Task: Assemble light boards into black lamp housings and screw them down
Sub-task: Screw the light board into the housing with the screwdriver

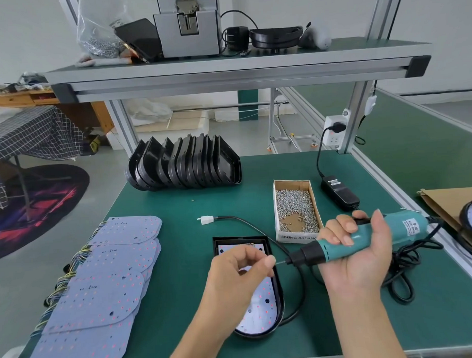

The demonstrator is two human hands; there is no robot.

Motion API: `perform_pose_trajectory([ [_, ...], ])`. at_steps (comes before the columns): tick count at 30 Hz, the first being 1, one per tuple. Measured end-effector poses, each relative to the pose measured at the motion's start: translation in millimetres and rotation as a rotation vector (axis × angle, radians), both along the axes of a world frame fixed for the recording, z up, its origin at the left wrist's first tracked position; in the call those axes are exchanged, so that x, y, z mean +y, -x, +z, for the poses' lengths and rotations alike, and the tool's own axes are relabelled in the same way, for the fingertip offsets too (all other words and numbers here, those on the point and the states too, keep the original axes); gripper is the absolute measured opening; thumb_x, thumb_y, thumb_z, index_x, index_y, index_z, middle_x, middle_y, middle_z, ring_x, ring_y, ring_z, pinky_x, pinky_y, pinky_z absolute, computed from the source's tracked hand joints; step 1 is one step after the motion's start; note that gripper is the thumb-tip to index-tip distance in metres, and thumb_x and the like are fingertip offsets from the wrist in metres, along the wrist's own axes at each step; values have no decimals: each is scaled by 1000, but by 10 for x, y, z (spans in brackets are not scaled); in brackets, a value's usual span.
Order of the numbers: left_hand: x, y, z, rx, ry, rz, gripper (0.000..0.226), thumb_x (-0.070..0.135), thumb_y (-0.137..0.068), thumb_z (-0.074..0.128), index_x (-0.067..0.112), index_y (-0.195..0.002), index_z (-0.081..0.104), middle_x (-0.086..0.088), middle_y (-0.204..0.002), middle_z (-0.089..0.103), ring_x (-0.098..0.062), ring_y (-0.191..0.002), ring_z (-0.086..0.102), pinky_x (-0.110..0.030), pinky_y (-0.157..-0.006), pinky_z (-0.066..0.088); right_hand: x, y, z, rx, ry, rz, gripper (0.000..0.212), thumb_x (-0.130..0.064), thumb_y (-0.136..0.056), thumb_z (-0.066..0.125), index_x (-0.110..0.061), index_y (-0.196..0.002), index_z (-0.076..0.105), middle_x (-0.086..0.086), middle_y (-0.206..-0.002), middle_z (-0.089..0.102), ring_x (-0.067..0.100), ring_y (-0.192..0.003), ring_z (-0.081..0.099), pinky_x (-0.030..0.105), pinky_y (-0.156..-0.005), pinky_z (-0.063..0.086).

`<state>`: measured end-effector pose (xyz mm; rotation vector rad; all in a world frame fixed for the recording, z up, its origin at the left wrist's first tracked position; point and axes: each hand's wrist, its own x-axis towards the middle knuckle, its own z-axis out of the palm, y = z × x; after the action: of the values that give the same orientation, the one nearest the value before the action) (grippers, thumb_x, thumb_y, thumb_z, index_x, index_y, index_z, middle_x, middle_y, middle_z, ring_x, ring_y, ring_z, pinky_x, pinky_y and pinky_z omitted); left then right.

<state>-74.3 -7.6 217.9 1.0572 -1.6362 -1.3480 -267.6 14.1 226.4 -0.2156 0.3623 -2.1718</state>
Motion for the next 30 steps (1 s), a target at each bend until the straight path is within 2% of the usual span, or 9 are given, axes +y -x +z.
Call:
perform_pose_trajectory([
  [3, 101, 12, 41, 33, 4, 24, 17, 48, -84, 72, 33, -79, 70, 5, -78, 75, -1, -47, 40, -10, -49, 34, -1, -39, 29, -6, 10, 3, 25, -38, -99, 59, -20, -82, 59, -8, -65, 45, 5, -49, 38, 19, -49, 39],
  [6, 109, 39, 96, 20, 46, 62, 14, 29, -93, 75, 33, -81, 69, 5, -76, 76, 5, -54, 52, -7, -58, 41, 16, -48, 58, -33, 27, 14, 26, -39, -101, 58, -21, -82, 59, -9, -65, 45, 4, -49, 38, 18, -49, 38],
  [8, 112, 37, 127, -1, 59, 67, 16, 25, -93, 76, 35, -82, 69, 6, -77, 77, 5, -58, 58, -7, -60, 42, 22, -47, 86, -56, 49, 24, 27, -41, -102, 57, -21, -82, 59, -10, -64, 46, 4, -49, 39, 17, -50, 38],
  [11, 130, 23, 142, 7, 54, 74, 13, 29, -93, 76, 36, -84, 71, 7, -80, 78, -2, -69, 66, -9, -63, 47, 26, -47, 123, -81, 81, 37, 28, -42, -102, 56, -22, -83, 58, -11, -64, 47, 3, -49, 40, 16, -50, 38],
  [15, 181, 12, 140, 66, 27, 125, 11, 35, -92, 76, 34, -82, 71, 7, -81, 79, -5, -62, 58, -12, -53, 43, 13, -101, 153, -96, 101, 65, 28, -43, -102, 55, -23, -82, 58, -11, -64, 48, 3, -49, 41, 16, -50, 39],
  [19, 229, -1, 127, 127, 33, 178, 13, 35, -94, 75, 31, -82, 72, 5, -80, 79, -5, -49, 39, -12, -48, 36, 9, -144, 170, -107, 98, 70, 22, -41, -92, 65, -22, -82, 58, -11, -64, 47, 3, -49, 40, 16, -49, 38],
  [25, 283, 12, 78, 202, 35, 184, 13, 36, -93, 76, 30, -83, 71, 2, -80, 79, -2, -52, 47, -11, -49, 38, 16, -174, 153, -110, 112, 82, 22, -40, -93, 66, -22, -83, 59, -11, -64, 48, 3, -49, 41, 16, -49, 39],
  [30, 302, 28, 53, 225, 31, 204, 14, 38, -94, 75, 30, -83, 71, 1, -80, 79, -5, -48, 38, -14, -47, 36, 29, -186, 152, -119, 106, 88, 22, -40, -92, 67, -21, -83, 59, -11, -64, 47, 3, -49, 41, 17, -49, 39],
])
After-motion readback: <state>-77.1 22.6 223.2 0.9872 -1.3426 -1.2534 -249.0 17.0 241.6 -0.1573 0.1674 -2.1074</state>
